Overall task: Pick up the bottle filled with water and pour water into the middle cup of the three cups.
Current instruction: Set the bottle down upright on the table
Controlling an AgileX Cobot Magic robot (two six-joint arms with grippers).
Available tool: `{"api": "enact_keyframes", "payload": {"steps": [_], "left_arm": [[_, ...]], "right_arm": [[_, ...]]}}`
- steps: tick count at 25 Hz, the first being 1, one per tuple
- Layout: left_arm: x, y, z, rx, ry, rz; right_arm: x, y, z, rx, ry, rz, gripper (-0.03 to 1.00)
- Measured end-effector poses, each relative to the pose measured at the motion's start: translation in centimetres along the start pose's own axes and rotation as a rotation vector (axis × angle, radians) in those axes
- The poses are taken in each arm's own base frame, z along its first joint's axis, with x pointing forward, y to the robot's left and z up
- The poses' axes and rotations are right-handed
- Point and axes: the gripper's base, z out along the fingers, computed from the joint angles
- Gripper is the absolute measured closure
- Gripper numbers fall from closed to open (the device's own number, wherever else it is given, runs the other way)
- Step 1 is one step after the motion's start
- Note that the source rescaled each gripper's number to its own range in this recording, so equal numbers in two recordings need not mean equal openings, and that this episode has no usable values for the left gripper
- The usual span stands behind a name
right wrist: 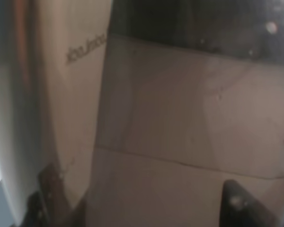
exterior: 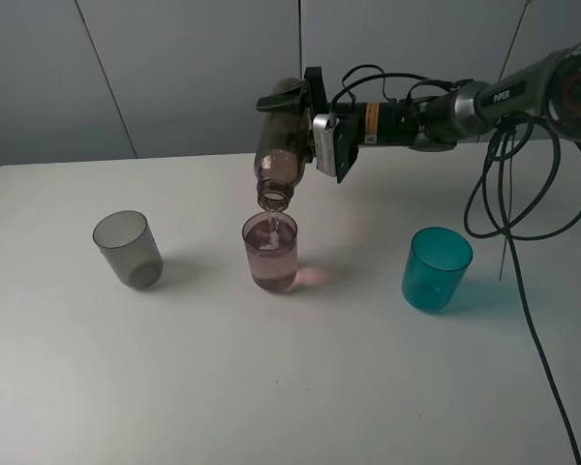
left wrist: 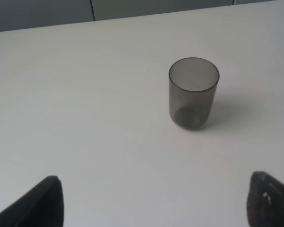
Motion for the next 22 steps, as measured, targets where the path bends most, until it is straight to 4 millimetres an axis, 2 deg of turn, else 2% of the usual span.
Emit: {"api": "enact_keyframes", "payload": {"steps": [5,11,22], "left_arm": [[0.0,0.0,0.0,0.0,0.0,0.0],[0.0,0.0,0.0,0.0,0.0,0.0],[0.0,0.0,0.0,0.0,0.0,0.0]], "right_arm": [[0.0,0.1,0.0,-0.001,0.0,0.033,0.91],[-1.1,1.4,-0.3,-0.022,-0.009,0.145,0.91],[-0.9,0.6,-0.4,0.04,0.001,0.544,0.91]]}}
